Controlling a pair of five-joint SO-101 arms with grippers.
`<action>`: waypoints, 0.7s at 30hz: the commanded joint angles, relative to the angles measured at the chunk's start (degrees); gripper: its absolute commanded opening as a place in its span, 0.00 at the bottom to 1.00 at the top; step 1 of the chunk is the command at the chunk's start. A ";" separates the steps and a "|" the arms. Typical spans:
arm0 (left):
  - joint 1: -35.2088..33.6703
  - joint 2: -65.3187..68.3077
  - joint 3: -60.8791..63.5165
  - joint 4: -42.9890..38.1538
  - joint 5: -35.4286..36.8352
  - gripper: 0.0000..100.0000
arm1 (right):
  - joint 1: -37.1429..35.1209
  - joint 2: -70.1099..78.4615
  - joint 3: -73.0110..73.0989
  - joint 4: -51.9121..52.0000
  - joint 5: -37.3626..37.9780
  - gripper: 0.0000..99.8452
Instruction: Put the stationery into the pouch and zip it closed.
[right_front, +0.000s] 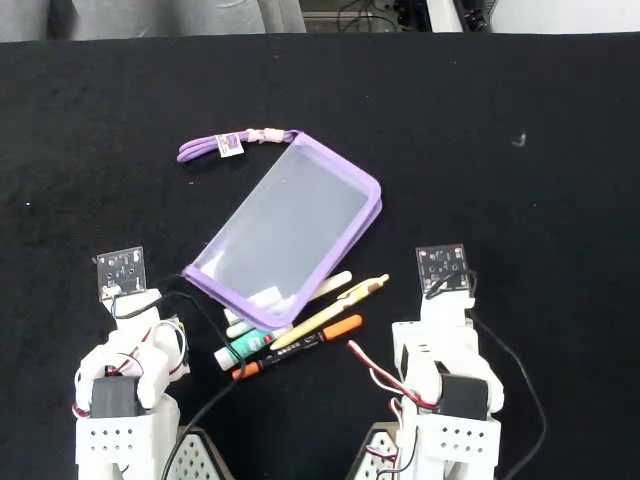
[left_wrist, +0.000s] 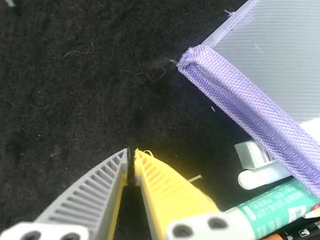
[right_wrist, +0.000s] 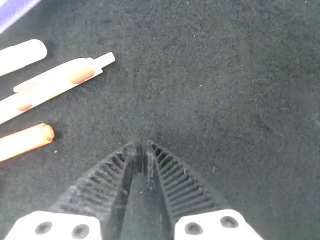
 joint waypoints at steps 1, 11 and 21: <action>-0.22 0.18 1.36 0.18 0.35 0.03 | 1.58 -3.65 -1.27 -3.43 8.53 0.01; -0.31 0.18 1.36 0.18 0.35 0.03 | -1.32 -3.82 -5.85 -13.27 18.20 0.04; -0.31 0.18 1.36 0.18 0.35 0.03 | -17.67 5.93 -29.32 -9.93 9.67 0.20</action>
